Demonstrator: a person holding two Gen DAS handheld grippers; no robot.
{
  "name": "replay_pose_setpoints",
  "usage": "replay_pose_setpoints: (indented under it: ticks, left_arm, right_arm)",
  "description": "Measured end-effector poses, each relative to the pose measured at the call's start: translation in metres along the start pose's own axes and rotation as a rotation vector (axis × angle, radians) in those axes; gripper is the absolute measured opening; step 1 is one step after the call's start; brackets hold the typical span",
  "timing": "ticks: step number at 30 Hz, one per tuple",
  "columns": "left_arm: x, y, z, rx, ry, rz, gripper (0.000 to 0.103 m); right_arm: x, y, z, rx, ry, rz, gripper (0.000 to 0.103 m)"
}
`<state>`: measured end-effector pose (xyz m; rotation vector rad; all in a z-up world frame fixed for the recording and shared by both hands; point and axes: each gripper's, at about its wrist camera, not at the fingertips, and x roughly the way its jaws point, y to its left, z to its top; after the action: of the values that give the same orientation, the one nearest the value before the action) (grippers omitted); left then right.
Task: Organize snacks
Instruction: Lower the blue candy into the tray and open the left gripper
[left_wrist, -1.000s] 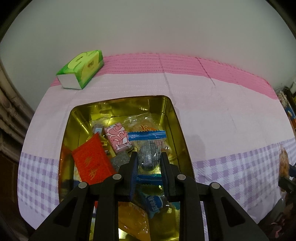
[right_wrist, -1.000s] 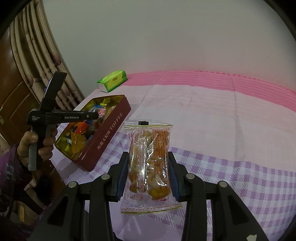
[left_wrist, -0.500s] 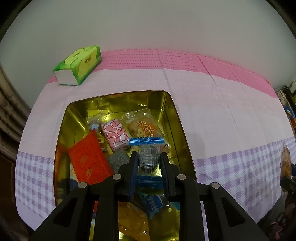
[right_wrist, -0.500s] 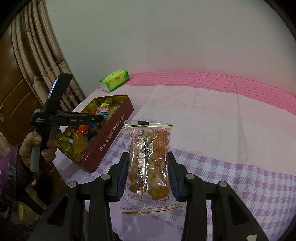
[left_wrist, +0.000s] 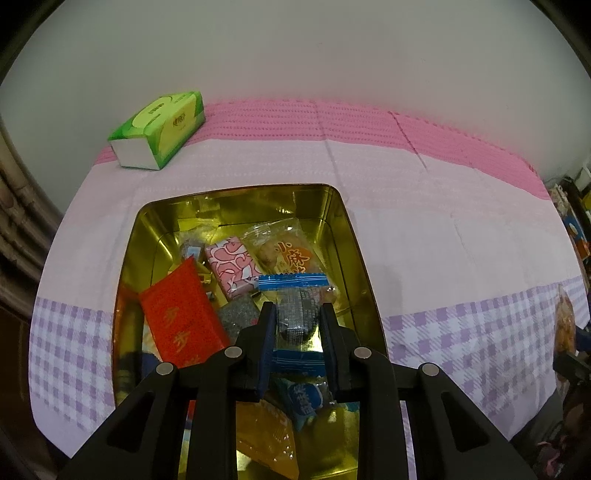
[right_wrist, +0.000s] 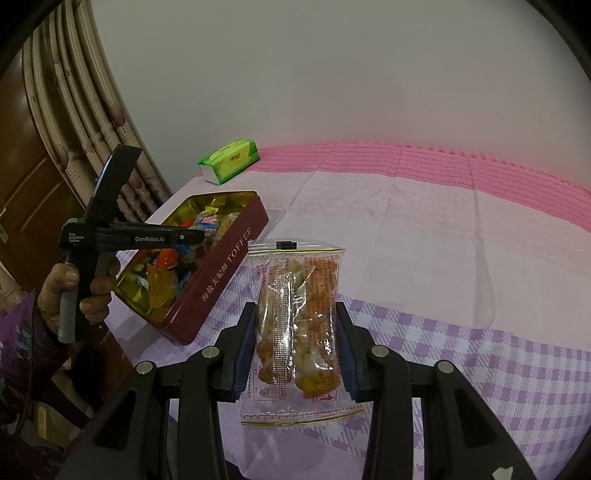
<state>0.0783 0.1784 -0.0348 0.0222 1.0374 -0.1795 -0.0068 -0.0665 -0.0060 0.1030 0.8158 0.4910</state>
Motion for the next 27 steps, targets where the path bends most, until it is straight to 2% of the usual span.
replay_pose_setpoints:
  ticks: [8, 14, 15, 17, 19, 21, 24, 27]
  left_arm:
    - [-0.01, 0.005, -0.001, -0.018, -0.012, -0.04, 0.026]
    - [-0.028, 0.012, -0.004, -0.044, -0.032, -0.022, 0.026]
    - [-0.035, 0.013, -0.005, -0.052, -0.041, -0.011, 0.026]
    - [-0.045, 0.015, -0.008, -0.064, -0.051, 0.035, 0.034]
    - [-0.059, 0.017, -0.014, -0.086, -0.078, 0.087, 0.049]
    - [-0.077, 0.019, -0.023, -0.099, -0.125, 0.133, 0.052]
    - [-0.094, 0.025, -0.035, -0.114, -0.15, 0.193, 0.057]
    - [-0.104, 0.035, -0.044, -0.142, -0.153, 0.22, 0.058]
  right_arm:
    - [-0.003, 0.003, 0.0, -0.003, -0.005, 0.002, 0.037]
    - [-0.008, 0.008, 0.002, -0.01, -0.016, 0.006, 0.037]
    - [-0.008, 0.01, 0.003, -0.013, -0.018, 0.008, 0.037]
    - [-0.009, 0.013, 0.005, -0.015, -0.019, 0.017, 0.037]
    - [-0.008, 0.016, 0.007, -0.019, -0.016, 0.029, 0.037]
    - [-0.006, 0.022, 0.011, -0.03, -0.011, 0.041, 0.037]
    - [-0.002, 0.034, 0.017, -0.051, -0.009, 0.06, 0.037]
    - [0.002, 0.045, 0.023, -0.062, -0.007, 0.085, 0.037]
